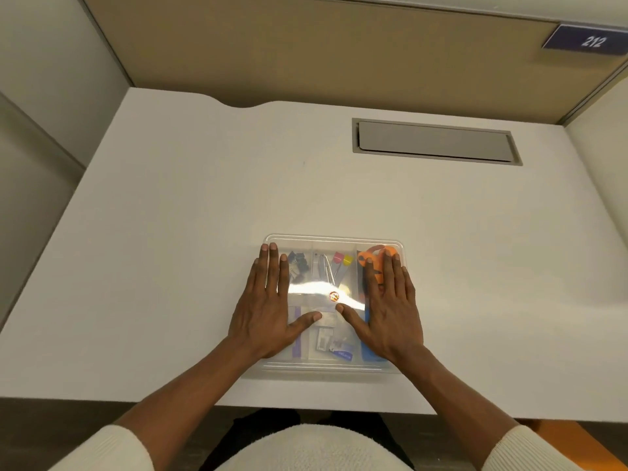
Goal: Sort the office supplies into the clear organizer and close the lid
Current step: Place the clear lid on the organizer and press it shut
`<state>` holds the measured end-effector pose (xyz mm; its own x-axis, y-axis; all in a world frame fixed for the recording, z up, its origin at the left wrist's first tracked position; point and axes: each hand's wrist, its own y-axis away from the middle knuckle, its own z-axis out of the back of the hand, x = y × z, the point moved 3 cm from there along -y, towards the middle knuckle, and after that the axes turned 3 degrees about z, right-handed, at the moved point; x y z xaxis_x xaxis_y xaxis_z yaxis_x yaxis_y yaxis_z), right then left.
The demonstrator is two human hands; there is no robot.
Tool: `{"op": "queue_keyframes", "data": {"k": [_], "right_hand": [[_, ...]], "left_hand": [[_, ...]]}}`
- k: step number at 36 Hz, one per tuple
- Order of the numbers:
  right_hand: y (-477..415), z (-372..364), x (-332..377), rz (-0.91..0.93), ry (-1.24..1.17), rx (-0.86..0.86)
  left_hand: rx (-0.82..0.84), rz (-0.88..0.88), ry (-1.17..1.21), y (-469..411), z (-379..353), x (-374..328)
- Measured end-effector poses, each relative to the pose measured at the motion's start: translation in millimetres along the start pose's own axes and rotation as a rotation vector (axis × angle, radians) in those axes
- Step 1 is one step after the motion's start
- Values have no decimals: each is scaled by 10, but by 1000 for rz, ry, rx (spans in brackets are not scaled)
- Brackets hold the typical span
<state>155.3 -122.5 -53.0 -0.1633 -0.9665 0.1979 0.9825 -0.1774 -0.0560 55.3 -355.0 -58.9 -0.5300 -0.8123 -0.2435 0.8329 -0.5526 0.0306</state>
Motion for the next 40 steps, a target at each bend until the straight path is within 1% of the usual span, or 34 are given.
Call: {"op": "queue_keyframes", "data": {"k": [2,4,7,11,13,16,24,27,31,35,40], "right_hand": [[42,54,9,-3,4,-28],[-12,32,4,-7,-12,-5],[-1,53,19,-21,-26,-8],[18,95,11,-24,-25,-9],[25,98,8,-18,-17,-5],[23,92,-1,-12,-16,-7],[15,62,-1,-13,-17,7],[19,62,3,-5,-17,-16],[27,97,24,-12,-12,-15],[28,157,52,-31,-24,22],[-50,346,76,-67,-27,107]], "left_hand": [[7,2,-23,28,70,-34],[66,16,-36,2,68,-19],[75,9,-42,-2,101,11],[55,-79,-18,-125,206,7],[100,-100,-28,-186,209,43],[162,-88,-27,-228,171,90],[194,-70,-49,-279,174,85],[191,-77,-59,-266,198,76],[206,-76,-115,-258,235,66],[216,-86,-143,-241,259,62],[249,-68,-190,-270,285,53]]}}
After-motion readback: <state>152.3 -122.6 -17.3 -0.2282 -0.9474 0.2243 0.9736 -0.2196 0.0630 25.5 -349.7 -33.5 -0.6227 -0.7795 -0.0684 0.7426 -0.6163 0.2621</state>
